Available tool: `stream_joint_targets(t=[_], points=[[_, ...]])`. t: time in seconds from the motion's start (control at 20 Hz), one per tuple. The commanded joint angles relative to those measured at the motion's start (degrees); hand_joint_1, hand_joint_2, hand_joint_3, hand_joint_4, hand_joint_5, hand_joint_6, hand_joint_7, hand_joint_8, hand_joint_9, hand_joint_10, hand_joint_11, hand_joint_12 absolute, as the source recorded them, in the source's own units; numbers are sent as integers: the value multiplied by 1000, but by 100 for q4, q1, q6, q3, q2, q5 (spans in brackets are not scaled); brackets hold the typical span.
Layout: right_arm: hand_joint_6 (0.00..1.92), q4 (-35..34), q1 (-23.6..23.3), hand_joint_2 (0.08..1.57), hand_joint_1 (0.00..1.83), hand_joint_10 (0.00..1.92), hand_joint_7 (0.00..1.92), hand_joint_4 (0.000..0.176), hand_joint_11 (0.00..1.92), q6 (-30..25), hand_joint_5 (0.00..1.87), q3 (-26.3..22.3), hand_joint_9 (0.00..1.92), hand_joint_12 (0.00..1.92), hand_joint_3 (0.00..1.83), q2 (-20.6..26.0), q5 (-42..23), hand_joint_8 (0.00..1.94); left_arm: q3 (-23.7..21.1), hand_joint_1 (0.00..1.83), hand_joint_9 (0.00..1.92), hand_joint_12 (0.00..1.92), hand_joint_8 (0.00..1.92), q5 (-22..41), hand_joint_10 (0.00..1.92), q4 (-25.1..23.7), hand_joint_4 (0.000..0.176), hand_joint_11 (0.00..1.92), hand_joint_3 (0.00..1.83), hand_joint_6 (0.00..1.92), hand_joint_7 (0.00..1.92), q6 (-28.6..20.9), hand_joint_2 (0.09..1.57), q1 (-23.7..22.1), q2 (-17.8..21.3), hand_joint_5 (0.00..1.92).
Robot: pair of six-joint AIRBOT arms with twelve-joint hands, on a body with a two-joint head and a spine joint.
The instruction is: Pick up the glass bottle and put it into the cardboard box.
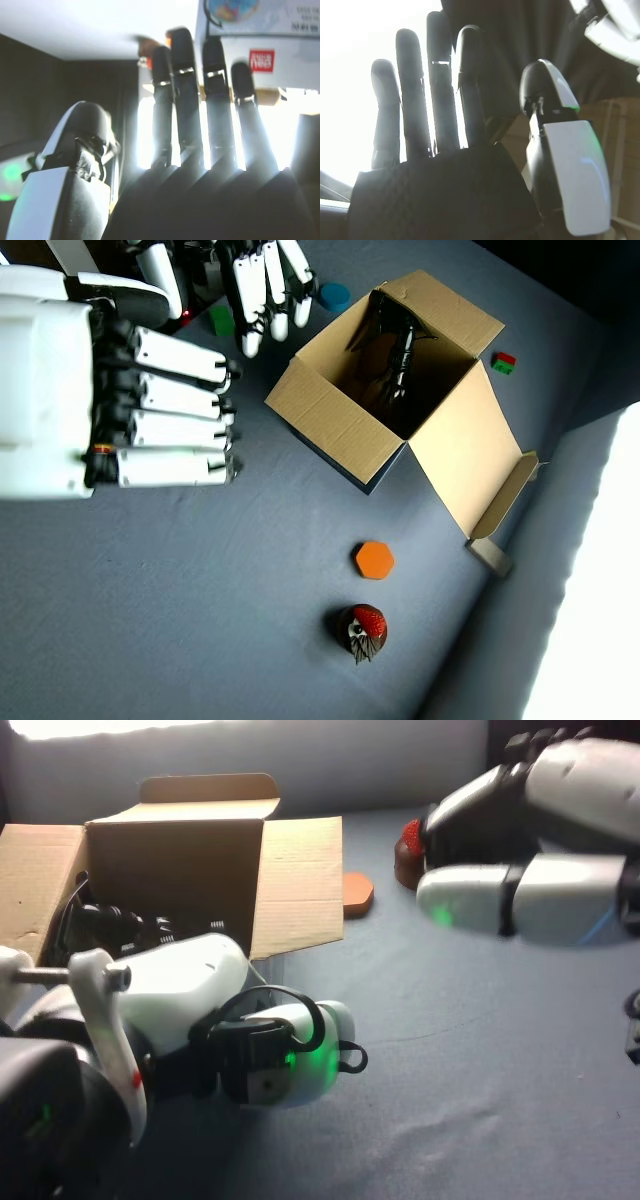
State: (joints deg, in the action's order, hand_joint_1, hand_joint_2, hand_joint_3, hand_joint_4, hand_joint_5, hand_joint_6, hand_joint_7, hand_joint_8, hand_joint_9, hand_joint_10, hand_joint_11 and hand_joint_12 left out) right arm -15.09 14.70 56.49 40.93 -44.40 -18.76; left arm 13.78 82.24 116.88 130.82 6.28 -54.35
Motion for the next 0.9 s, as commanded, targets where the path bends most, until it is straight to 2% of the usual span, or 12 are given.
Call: stream_joint_targets(t=[0.0, 0.05, 0.1, 0.15, 0.2, 0.3, 0.4, 0.5, 0.55, 0.65, 0.75, 0.85], points=[[1408, 44, -14, 1347, 396, 1744, 988, 0, 1009, 84, 925, -36, 911, 1917, 12, -35, -435, 1404, -23, 297, 766, 1915, 1378, 178, 1678, -439, 0, 570, 3, 1256, 901, 15, 1366, -165, 47, 829], [1577, 42, 7, 1399, 439, 1862, 1116, 0, 1114, 105, 1010, -35, 1046, 1921, 19, -60, -448, 1542, -14, 424, 905, 1921, 1693, 252, 1879, -423, 0, 773, 6, 1583, 972, 87, 1400, -298, 72, 896], [1653, 42, 11, 1437, 486, 1909, 1158, 0, 1158, 108, 1036, -37, 1105, 1921, 26, -86, -475, 1610, 16, 470, 985, 1921, 1802, 268, 1913, -421, 0, 860, 5, 1752, 1019, 257, 1412, -411, 113, 917], [1653, 42, 10, 1437, 486, 1909, 1158, 0, 1158, 116, 1036, -41, 1105, 1921, 26, -97, -478, 1610, 35, 470, 985, 1921, 1802, 268, 1913, -421, 0, 860, 5, 1752, 1019, 377, 1412, -476, 143, 917], [1782, 42, 28, 1462, 654, 1921, 1196, 0, 1271, 256, 1086, -63, 1207, 1921, 24, -122, -503, 1774, 53, 533, 1120, 1921, 1916, 260, 1921, -423, 0, 1004, 9, 1913, 1125, 459, 1440, -538, 180, 1013], [1854, 42, 135, 1469, 710, 1921, 1196, 0, 1318, 746, 1097, -103, 1243, 1921, 23, -176, -599, 1891, 101, 572, 1154, 1921, 1921, 224, 1921, -500, 0, 1070, 10, 1921, 1160, 687, 1457, -660, 236, 1060], [1886, -312, 228, 1470, 719, 1921, 1199, 0, 1338, 1197, 1099, -175, 1255, 1921, 22, -185, -795, 1937, 171, 544, 1159, 1921, 1921, 87, 1921, -750, 0, 1083, 12, 1921, 1167, 756, 1479, -682, 247, 1064], [1891, -1087, 408, 1469, 715, 1921, 1203, 0, 1357, 2289, 1097, -413, 1268, 1921, 21, -214, -1588, 1941, 258, 540, 1158, 1921, 1921, -193, 1921, -1011, 0, 1083, 12, 1921, 1167, 767, 1485, -598, 269, 1065], [1892, -1601, 447, 1469, 714, 1921, 1204, 0, 1359, 3058, 1097, -529, 1270, 1921, 21, -282, -1935, 1941, 272, 540, 1157, 1921, 1921, -257, 1921, -1067, 0, 1083, 13, 1921, 1167, 767, 1486, -562, 286, 1065], [1892, -2647, 327, 1466, 713, 1921, 1204, 0, 1360, 4066, 1097, -680, 1271, 1921, 19, -436, -1904, 1941, 266, 539, 1154, 1921, 1921, -296, 1921, -1231, 0, 1083, 11, 1921, 1167, 729, 1486, -489, 318, 1064], [1896, -3273, 202, 1462, 710, 1921, 1205, 0, 1361, 4303, 1101, -731, 1272, 1921, 17, -502, -1687, 1941, 263, 538, 1154, 1921, 1921, -316, 1921, -1233, 0, 1073, 9, 1921, 1167, 648, 1485, -422, 329, 1061], [1896, -3351, 161, 1462, 709, 1921, 1205, 0, 1362, 4250, 1101, -741, 1273, 1921, 16, -502, -1502, 1941, 256, 541, 1154, 1921, 1921, -315, 1921, -1235, 0, 1062, 6, 1921, 1166, 541, 1485, -385, 341, 1060]])
